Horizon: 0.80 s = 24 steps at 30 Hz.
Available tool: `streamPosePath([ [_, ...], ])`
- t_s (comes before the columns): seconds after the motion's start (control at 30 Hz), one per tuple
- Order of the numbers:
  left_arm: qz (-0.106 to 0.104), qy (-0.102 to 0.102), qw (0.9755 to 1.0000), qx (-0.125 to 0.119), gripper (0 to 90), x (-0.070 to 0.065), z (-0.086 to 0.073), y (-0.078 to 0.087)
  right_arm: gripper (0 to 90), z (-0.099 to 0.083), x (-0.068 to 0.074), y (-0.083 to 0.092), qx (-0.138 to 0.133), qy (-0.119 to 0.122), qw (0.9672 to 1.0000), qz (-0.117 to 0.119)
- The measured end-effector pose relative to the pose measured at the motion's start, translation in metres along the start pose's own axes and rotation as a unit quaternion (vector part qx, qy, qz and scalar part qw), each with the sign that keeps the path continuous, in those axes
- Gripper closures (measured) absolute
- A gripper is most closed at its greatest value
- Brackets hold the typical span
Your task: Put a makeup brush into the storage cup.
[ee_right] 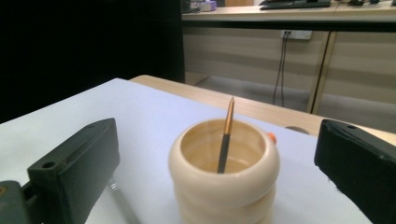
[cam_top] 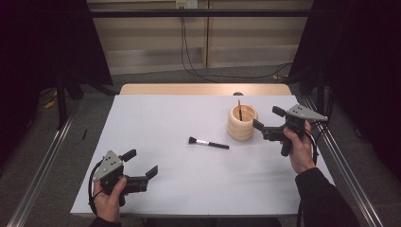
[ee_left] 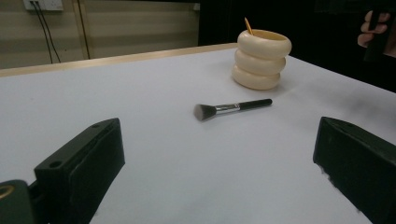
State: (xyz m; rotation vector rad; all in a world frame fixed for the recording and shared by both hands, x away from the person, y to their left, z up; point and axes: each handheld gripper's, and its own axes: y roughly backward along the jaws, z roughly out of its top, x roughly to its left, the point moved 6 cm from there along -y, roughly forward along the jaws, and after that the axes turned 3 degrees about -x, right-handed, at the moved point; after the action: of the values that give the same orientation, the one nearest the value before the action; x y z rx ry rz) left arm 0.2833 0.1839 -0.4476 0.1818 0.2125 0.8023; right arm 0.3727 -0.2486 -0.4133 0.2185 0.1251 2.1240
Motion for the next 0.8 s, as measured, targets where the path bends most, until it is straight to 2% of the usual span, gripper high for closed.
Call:
streamPosePath([
  [0.37,0.011,0.003,0.9999,-0.006,1.9,0.001,0.000,0.005,0.2,-0.013,0.016,0.025,0.005,0.001,1.0000,0.002],
  [0.47,0.012,0.003,0.9999,-0.006,1.9,0.002,0.000,0.006,0.3,-0.018,0.020,0.034,0.016,0.000,0.9998,0.007],
  [0.6,0.010,0.001,0.9999,-0.006,1.9,0.001,0.000,0.008,0.3,-0.022,0.023,0.046,0.012,-0.003,0.9998,0.012],
  [0.8,0.010,0.000,0.9999,-0.003,1.9,0.000,-0.001,0.008,0.3,-0.031,0.025,0.063,0.011,-0.002,0.9999,0.008],
])
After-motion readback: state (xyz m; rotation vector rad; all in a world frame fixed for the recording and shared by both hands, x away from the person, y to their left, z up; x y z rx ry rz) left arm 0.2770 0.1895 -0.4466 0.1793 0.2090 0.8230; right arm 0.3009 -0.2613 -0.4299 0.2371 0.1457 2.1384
